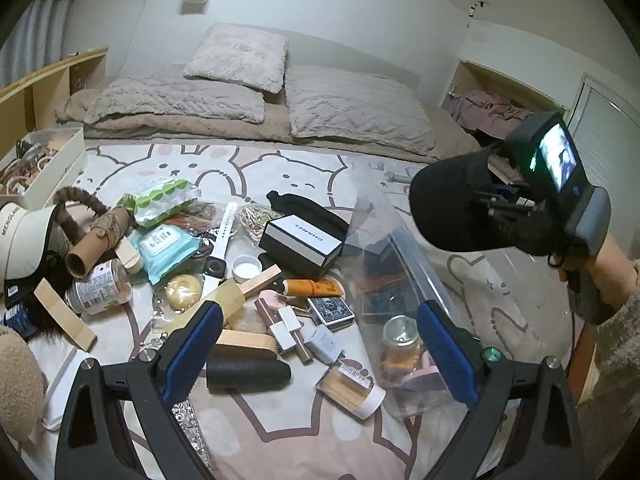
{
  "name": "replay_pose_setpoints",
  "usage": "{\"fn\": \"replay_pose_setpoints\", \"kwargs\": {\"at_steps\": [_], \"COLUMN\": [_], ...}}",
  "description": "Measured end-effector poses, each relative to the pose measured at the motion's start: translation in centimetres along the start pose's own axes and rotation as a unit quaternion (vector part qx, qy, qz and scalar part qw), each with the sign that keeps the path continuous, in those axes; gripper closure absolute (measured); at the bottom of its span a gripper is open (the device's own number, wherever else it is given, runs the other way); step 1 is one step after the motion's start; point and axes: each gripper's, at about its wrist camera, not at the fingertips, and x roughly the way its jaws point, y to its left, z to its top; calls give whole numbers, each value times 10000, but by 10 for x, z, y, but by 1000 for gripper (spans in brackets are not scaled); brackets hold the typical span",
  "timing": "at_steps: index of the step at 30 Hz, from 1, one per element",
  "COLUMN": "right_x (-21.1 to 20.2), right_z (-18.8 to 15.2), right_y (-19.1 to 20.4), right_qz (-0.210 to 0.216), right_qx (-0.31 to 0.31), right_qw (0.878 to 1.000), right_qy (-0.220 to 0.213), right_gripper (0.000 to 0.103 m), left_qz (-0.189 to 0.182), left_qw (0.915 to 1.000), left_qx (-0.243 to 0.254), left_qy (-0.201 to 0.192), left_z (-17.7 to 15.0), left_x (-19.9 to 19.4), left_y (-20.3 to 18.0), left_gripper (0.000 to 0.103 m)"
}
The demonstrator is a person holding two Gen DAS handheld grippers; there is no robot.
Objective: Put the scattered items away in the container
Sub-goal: 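Carry the black visor over the container and open the right tool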
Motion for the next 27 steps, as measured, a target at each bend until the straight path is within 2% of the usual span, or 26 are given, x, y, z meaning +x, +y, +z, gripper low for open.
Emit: {"fn": "replay_pose_setpoints", "kwargs": {"at_steps": [2,6,8,10,12,16,22,25,26,27], "right_x": [4,17,25,37,46,55,54,47,43,36], "right_z": [-4,-18,-27,-37,-45,-53,-67,-77,-78,-80], "right_y": [14,35,44,54,58,61,69,73,72,71], "right_qz": [-268,-632,-875,-1233,-1428,-1289,-484,-230,-124,41], "right_qx": [-662,-1770,-2283,-2909,-3256,-3673,-4037,-4185,-4176,-4144], "right_qw": [9974,9821,9695,9487,9347,9210,9129,9069,9075,9089], "right_qy": [19,120,156,114,30,-150,-355,-426,-441,-465], "right_gripper": [86,86,86,86,86,86,85,84,80,72], "left_qz": [19,73,75,86,112,172,227,190,174,163], "left_qw": [10000,9999,9999,9998,9998,9998,9996,9997,9997,9998], "left_qx": [-16,-90,-135,-151,-140,-123,-159,-160,-151,-147], "left_qy": [6,-11,-21,-29,-26,-2,12,25,34,40], "left_z": [-1,-1,-1,-1,-1,-1,0,0,0,0], "left_x": [0,0,0,-1,-1,-1,-1,-1,-1,0], "left_y": [4,13,16,17,17,17,17,16,15,13], "left_gripper": [5,5,5,5,5,5,5,5,5,5]}}
